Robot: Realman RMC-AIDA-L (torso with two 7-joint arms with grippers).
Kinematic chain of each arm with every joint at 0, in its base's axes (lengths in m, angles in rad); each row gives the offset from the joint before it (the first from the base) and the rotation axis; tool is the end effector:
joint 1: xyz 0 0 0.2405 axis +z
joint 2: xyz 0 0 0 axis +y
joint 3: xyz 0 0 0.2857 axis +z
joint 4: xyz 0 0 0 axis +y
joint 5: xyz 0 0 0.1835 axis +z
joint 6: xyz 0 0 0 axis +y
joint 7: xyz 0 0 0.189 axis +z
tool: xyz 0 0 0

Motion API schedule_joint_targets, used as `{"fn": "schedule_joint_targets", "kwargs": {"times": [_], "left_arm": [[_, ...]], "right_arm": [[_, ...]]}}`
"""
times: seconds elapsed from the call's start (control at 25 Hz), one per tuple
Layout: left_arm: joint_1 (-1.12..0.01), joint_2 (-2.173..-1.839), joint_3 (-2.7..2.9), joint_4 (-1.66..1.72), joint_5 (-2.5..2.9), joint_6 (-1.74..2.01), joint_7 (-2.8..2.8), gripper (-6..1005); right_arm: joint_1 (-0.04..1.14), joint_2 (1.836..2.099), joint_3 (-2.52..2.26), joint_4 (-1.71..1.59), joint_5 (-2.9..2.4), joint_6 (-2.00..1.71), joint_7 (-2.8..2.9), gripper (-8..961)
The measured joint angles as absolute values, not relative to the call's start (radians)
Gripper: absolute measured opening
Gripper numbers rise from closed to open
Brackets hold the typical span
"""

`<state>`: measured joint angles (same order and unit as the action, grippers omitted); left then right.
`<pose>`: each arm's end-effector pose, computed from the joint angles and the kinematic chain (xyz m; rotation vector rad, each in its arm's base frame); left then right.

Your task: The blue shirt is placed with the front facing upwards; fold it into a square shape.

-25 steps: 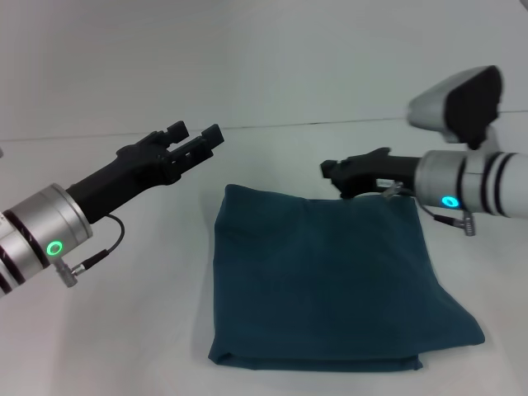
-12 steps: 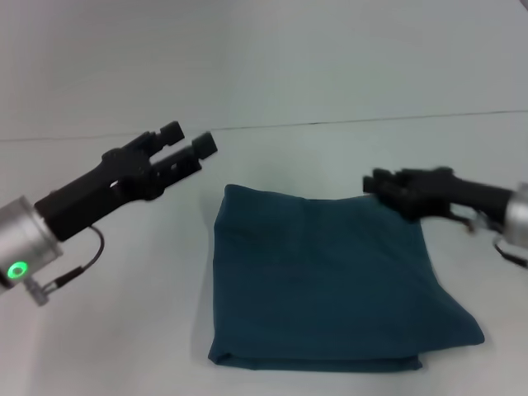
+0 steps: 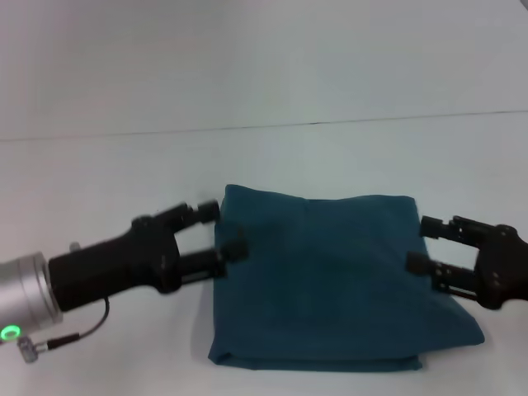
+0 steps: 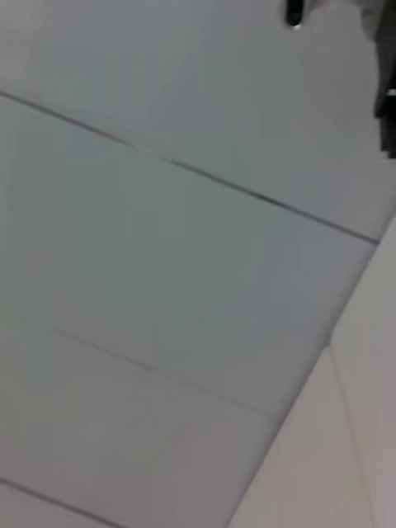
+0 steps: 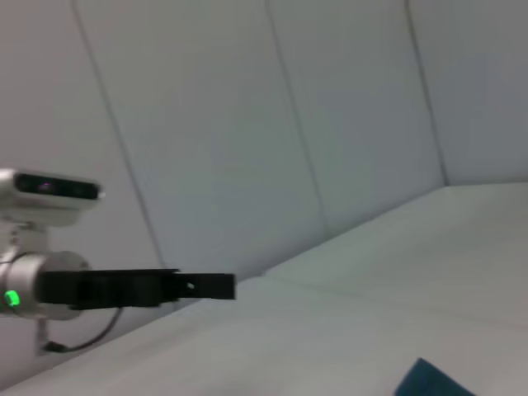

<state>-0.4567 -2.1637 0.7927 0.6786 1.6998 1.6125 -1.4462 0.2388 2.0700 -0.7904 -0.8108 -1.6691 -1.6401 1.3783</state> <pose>-0.2044 0.3193 -0.0615 -2.6152 -0.7192 -1.1326 0.2797 0.2850 -0.0075 -2.4933 0.6576 0.9187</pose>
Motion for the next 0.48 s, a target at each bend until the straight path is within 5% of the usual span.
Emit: {"fn": "schedule_joint_targets", "kwargs": {"times": [0.32,0.48], "left_arm": [[-0.475,-2.163,0.802,0.697,1.835,1.661,-1.508,879],[-0.487,-2.162,0.812,0.704,1.892,1.665,-1.539,879]], "right_arm": [[0.245,2.068,-0.777,-0.960,-1.822,-1.722,1.531,905],[0.271,2.068,-0.777,-1.002,-1.890,-1.732,1.601,900]]}}
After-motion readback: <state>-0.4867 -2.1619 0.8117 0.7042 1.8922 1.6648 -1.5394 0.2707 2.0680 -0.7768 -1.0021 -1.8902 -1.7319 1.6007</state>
